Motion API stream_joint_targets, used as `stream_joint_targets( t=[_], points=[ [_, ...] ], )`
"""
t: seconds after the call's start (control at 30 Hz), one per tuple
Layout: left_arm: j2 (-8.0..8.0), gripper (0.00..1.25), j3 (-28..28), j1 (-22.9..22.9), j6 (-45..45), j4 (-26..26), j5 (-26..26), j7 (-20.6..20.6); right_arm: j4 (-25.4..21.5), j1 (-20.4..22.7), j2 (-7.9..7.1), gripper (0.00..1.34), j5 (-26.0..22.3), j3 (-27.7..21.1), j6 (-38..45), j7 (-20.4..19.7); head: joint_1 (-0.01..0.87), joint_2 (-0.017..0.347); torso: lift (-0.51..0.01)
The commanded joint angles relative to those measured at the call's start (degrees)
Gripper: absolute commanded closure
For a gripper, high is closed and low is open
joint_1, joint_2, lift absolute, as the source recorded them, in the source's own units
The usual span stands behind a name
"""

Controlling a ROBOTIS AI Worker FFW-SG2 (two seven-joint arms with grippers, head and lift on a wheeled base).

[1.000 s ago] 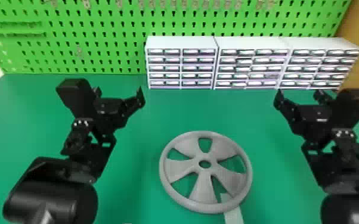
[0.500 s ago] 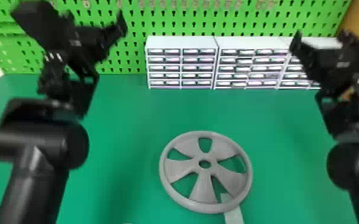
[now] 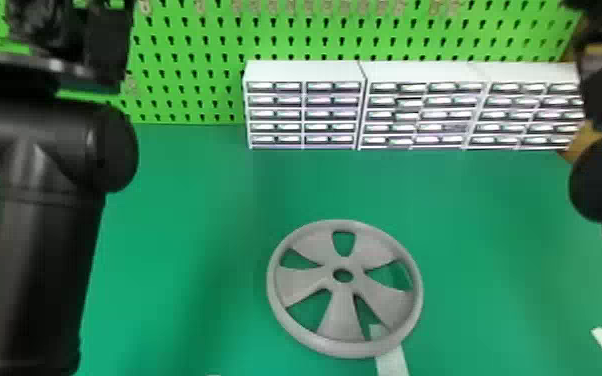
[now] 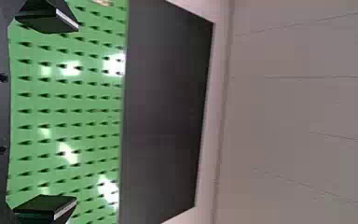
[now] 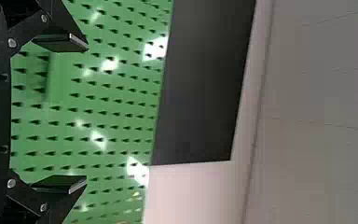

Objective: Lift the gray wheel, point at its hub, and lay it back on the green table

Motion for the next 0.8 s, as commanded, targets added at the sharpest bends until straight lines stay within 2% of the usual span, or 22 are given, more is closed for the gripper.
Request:
stream_joint_targets(
  t=[0.0, 0.13, 0.5, 0.77],
  points=[
    [-0.03, 0.00, -0.7, -3.3, -2.6, 0.4, -0.3, 0.4, 0.8, -3.8, -0.17, 0.28, 0.2, 1.1, -2.2, 0.0, 0.692, 0.048, -0.093],
    [-0.11, 0.00, -1.0, -6.5, -4.3, 0.4, -0.3, 0.8, 1.0, -7.4, -0.26, 0.28, 0.5, 2.3, -3.2, 0.0, 0.692, 0.048, -0.093],
    [-0.03, 0.00, -1.8, -15.0, -6.4, 0.3, -0.1, 0.8, 1.4, -17.7, -2.55, 0.28, 1.8, 4.4, -6.3, -1.1, 0.692, 0.048, -0.093],
    [-0.03, 0.00, -3.1, -19.7, -8.3, 0.2, -0.8, 0.8, 1.8, -22.1, -2.55, 0.29, 2.6, 6.8, -8.1, -2.1, 0.692, 0.048, -0.093]
  ],
)
